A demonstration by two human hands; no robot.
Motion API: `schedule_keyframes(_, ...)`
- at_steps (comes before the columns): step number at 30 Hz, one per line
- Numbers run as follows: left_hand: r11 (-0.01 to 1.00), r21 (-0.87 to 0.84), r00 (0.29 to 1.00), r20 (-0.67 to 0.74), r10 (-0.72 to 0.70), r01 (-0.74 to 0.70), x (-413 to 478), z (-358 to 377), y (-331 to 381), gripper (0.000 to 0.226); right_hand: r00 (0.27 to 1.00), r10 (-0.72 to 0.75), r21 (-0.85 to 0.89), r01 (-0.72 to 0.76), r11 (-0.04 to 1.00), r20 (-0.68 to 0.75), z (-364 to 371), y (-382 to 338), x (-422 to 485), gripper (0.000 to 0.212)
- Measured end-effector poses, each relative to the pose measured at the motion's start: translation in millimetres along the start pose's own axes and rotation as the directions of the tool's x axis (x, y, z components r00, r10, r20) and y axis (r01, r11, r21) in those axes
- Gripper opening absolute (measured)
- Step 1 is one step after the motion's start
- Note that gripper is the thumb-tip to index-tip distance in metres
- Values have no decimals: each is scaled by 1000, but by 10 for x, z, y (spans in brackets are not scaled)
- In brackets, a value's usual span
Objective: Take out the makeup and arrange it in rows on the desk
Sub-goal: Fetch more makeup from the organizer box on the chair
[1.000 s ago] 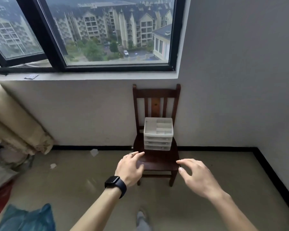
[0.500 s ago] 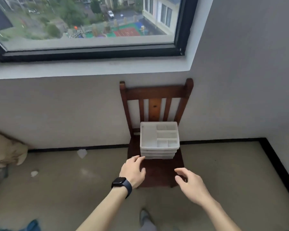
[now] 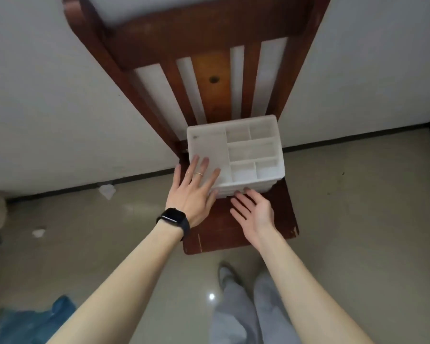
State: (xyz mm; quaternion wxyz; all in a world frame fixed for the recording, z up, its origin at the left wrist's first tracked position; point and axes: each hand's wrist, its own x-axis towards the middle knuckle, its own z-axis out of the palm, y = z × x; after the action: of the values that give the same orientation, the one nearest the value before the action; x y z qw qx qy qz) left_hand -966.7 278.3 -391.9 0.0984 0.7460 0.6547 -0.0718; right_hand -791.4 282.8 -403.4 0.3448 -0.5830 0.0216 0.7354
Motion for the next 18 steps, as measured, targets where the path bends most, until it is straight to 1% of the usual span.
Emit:
schedule_keyframes(4, 999, 14, 998, 50, 44, -44, 122, 160, -82, 50, 999, 45, 226, -37, 973, -30, 84, 31, 279, 43)
schedule_keyframes(7, 999, -12, 998, 29, 49, -49, 127, 224, -98, 49, 998, 62, 340, -48, 939, -31, 69, 53, 407, 45)
schedule_keyframes(14, 996, -82, 996, 89, -11, 19, 131, 187, -32, 48, 997, 82, 515, -73, 854, 5, 83, 59, 479, 61)
schedule_keyframes(18, 994, -92, 985, 167, -50, 66, 182, 91, 21, 49, 996, 92, 575, -86, 813, 19, 155, 70, 516, 57)
